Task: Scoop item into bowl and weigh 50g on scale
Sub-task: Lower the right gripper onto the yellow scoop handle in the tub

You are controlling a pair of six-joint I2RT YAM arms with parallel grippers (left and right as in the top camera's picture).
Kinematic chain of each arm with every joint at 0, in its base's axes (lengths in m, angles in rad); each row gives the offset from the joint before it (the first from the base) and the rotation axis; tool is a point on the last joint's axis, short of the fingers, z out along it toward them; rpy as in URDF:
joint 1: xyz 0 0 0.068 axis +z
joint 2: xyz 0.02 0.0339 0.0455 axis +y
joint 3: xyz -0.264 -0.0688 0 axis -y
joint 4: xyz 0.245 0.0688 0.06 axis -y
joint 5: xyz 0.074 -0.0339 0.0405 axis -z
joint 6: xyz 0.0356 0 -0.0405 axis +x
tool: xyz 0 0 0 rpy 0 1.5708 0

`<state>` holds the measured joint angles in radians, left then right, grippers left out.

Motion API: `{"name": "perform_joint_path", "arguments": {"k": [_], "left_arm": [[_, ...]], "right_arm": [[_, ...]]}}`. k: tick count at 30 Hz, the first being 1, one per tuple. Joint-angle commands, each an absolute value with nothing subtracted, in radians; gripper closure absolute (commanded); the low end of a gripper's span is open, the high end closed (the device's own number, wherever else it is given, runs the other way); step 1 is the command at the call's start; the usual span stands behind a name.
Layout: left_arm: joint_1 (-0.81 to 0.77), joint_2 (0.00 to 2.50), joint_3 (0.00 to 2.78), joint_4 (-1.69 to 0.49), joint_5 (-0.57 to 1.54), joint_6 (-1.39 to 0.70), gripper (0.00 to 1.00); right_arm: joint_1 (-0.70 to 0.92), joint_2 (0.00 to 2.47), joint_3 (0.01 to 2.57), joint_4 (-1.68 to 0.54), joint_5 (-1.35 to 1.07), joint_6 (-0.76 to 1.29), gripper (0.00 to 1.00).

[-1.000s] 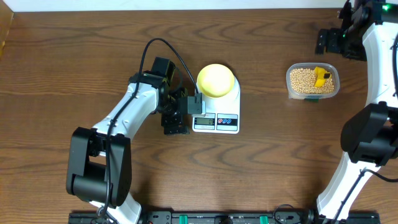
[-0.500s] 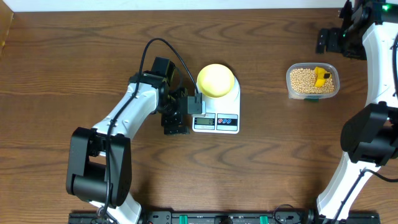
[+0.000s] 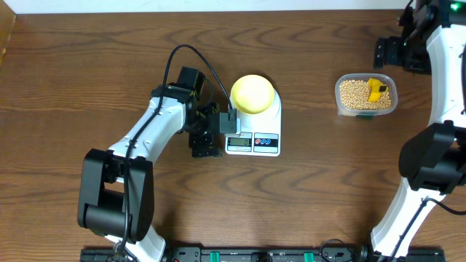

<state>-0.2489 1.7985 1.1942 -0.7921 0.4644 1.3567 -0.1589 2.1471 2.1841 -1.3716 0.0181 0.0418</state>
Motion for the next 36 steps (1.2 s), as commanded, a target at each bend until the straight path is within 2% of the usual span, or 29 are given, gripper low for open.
{"name": "perform_joint_path", "arguments": {"k": [1,6,21,23,28,34,36], "left_arm": [[-0.247,1.777,1.182,-0.798,0.459,1.341,0.02],[-0.247,1.777,1.182,-0.798,0.459,1.341,0.02],[-0.247,1.777,1.182,-0.798,0.459,1.341,0.02],[-0.247,1.777,1.182,-0.798,0.459,1.341,0.02],[-0.247,1.777,1.182,-0.798,0.459,1.341,0.02],[-0.247,1.777,1.182,-0.798,0.459,1.341,0.02],[-0.247,1.777,1.182,-0.798,0.459,1.341,0.02]], "right_arm": [[-0.162,2.109,2.218,-1.392,-0.033,0.047,0.17],[-0.160,2.108,2.200,-1.438,-0.032,0.047,0.33],[-0.093,2.108,1.977,-1.376,-0.035,0.047,0.40],[-0.083,2.108,1.955,-1.371,-0.023,0.047,0.55],[-0.077,2.108,1.933,-1.333,0.036,0.047,0.61],[-0.079,2.108,1.933,-1.275,0.052,0.047,0.96],[-0.079,2.108,1.933,-1.261,0.072,0.046,0.99]]}}
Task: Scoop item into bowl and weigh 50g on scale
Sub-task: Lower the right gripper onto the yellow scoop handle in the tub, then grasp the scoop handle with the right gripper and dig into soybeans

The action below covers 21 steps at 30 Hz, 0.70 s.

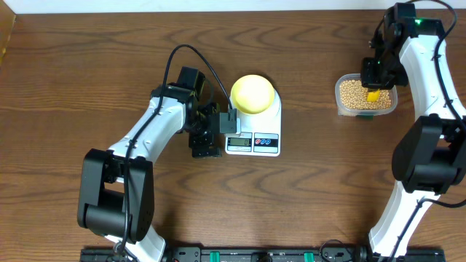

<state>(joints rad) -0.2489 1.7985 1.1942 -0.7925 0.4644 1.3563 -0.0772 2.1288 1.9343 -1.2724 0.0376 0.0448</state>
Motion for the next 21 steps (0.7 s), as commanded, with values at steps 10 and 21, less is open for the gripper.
{"name": "perform_joint_path", "arguments": {"k": [10,21], "left_arm": [[-0.247,1.777,1.182,-0.798,0.459,1.341,0.02],[-0.247,1.777,1.182,-0.798,0.459,1.341,0.02]], "right_arm": [[-0.081,2.108,1.933,-1.123,0.144,0.046,0.99],[-0.092,2.113,1.933,-1.076,0.144,0.035,0.99]]}}
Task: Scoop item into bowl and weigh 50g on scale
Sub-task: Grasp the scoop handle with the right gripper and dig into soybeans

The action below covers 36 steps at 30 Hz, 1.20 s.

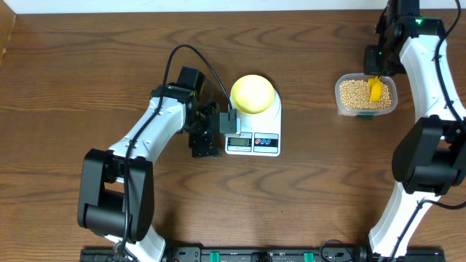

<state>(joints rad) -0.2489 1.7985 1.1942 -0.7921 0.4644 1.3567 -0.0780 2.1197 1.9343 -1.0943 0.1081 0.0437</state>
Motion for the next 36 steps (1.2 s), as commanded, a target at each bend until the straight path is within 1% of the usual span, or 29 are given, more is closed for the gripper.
{"name": "perform_joint_path", "arguments": {"k": [1,5,7,8,9,11,12,13,14,17,18,20,21,23,24,26,27,29,30,31,36], "left_arm": [[-0.247,1.777,1.182,-0.798,0.459,1.341,0.02],[-0.247,1.777,1.182,-0.798,0.459,1.341,0.02],[-0.247,1.777,1.182,-0.798,0.459,1.341,0.02],[-0.247,1.777,1.182,-0.798,0.459,1.341,0.02],[-0.247,1.777,1.182,-0.798,0.459,1.341,0.02],[-0.247,1.777,1.182,-0.798,0.459,1.341,0.02],[-0.247,1.777,1.182,-0.798,0.459,1.341,0.02],[-0.247,1.777,1.182,-0.798,0.459,1.341,0.02],[-0.247,1.777,1.182,-0.798,0.459,1.341,0.02],[-0.247,1.777,1.182,-0.798,0.459,1.341,0.02],[-0.247,1.777,1.182,-0.798,0.459,1.341,0.02],[-0.247,1.777,1.182,-0.798,0.459,1.341,0.02],[-0.247,1.777,1.182,-0.798,0.459,1.341,0.02],[-0.247,1.777,1.182,-0.798,0.459,1.341,0.02],[-0.247,1.777,1.182,-0.798,0.459,1.341,0.02],[-0.247,1.777,1.182,-0.798,0.459,1.341,0.02],[-0.247,1.777,1.182,-0.798,0.459,1.341,0.02],[-0.247,1.777,1.182,-0.798,0.459,1.341,0.02],[-0.247,1.777,1.182,-0.798,0.459,1.341,0.02],[-0.247,1.777,1.182,-0.798,0.459,1.341,0.02],[-0.247,1.777,1.182,-0.798,0.459,1.341,0.02]], "right_arm": [[-0.096,2.113,1.933,-1.069,0.144,0.035,0.99],[-0.106,2.113,1.933,-1.020,0.143,0.036,0.99],[-0.106,2.113,1.933,-1.013,0.143,0.036,0.95],[-0.106,2.113,1.933,-1.014,0.143,0.036,0.90],[-0.106,2.113,1.933,-1.018,0.144,0.036,0.82],[-0.106,2.113,1.933,-1.031,0.144,0.036,0.74],[-0.106,2.113,1.933,-1.034,0.144,0.035,0.67],[-0.106,2.113,1.933,-1.037,0.144,0.035,0.55],[-0.106,2.113,1.933,-1.037,0.144,0.035,0.48],[-0.106,2.113,1.933,-1.046,0.144,0.036,0.33],[-0.106,2.113,1.933,-1.054,0.144,0.036,0.30],[-0.106,2.113,1.933,-1.072,0.144,0.036,0.29],[-0.106,2.113,1.933,-1.078,0.144,0.036,0.30],[-0.106,2.113,1.933,-1.086,0.143,0.036,0.41],[-0.106,2.113,1.933,-1.089,0.140,0.036,0.43],[-0.108,2.113,1.933,-1.073,0.137,0.048,0.44],[-0.114,2.113,1.934,-1.058,0.114,0.072,0.53],[-0.135,2.113,1.946,-1.039,-0.019,0.082,0.68],[-0.145,2.113,1.955,-1.044,-0.072,0.099,0.72],[-0.153,2.113,1.963,-1.055,-0.103,0.124,0.72],[-0.184,2.113,1.987,-1.098,-0.108,0.150,0.60]]}}
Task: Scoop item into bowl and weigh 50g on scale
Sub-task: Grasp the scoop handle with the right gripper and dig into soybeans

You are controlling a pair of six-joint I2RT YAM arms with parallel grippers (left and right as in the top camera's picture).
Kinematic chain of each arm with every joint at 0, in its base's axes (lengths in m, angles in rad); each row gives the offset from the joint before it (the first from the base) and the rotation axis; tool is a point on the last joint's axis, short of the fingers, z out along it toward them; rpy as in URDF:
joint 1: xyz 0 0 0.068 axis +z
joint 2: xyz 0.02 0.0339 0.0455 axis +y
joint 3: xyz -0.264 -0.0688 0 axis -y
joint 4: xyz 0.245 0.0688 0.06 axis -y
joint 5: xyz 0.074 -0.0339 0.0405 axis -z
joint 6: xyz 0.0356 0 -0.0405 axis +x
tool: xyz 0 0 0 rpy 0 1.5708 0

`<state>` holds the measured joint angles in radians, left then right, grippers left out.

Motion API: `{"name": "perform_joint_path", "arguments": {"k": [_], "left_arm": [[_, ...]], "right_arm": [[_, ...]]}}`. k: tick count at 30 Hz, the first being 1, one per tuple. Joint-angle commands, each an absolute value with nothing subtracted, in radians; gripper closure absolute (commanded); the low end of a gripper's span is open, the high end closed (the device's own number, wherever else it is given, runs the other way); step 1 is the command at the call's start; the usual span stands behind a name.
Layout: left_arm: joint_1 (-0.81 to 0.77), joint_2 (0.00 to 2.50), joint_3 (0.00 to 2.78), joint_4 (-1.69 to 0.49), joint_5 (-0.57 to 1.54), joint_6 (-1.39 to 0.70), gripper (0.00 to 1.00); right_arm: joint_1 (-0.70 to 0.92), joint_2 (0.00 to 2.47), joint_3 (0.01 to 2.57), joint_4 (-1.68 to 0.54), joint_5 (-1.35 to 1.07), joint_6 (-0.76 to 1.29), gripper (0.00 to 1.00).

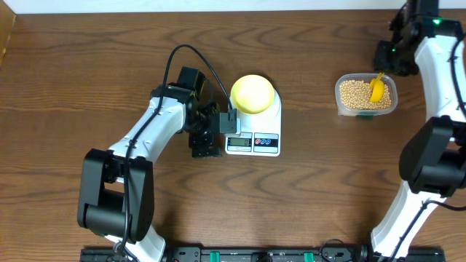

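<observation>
A yellow bowl (253,93) sits on the white scale (255,140) at the table's middle. To the right, a clear tub of tan beans (357,96) holds the yellow scoop (376,89), whose handle slants up and to the right. My right gripper (384,67) hangs over the tub's far right corner and appears shut on that handle. My left gripper (224,124) rests against the scale's left edge; its jaws are not readable from above.
A black cable (191,54) loops from the left arm behind the scale. The table's far edge runs close behind the tub. The right arm (437,87) stands along the table's right side.
My right gripper has shifted a little to the right and toward the far corner of the tub. The scoop has tilted, its handle now leaning up and right. The left arm is unchanged.
At first my right gripper was off beyond the tub's far right, with the scoop lying loose in the beans. Then it was down over the scoop. After that the scoop stood turned under the gripper, and now it leans with the gripper at its handle.
</observation>
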<state>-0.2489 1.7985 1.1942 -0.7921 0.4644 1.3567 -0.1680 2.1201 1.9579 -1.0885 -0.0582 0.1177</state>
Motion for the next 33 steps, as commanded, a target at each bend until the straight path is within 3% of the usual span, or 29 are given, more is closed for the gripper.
{"name": "perform_joint_path", "arguments": {"k": [1,8,15,23,29,33], "left_arm": [[-0.247,1.777,1.182,-0.798,0.459,1.341,0.02],[-0.247,1.777,1.182,-0.798,0.459,1.341,0.02],[-0.247,1.777,1.182,-0.798,0.459,1.341,0.02],[-0.247,1.777,1.182,-0.798,0.459,1.341,0.02],[-0.247,1.777,1.182,-0.798,0.459,1.341,0.02],[-0.247,1.777,1.182,-0.798,0.459,1.341,0.02]], "right_arm": [[-0.189,2.114,1.987,-1.116,-0.108,0.147,0.57],[-0.188,2.128,1.986,-1.141,-0.128,0.126,0.59],[-0.187,2.128,1.985,-1.195,-0.126,0.125,0.69],[-0.177,2.128,1.982,-1.208,-0.128,0.125,0.69],[-0.162,2.129,1.981,-1.235,-0.149,0.148,0.86],[-0.155,2.128,1.981,-1.267,-0.149,0.161,0.84]]}}
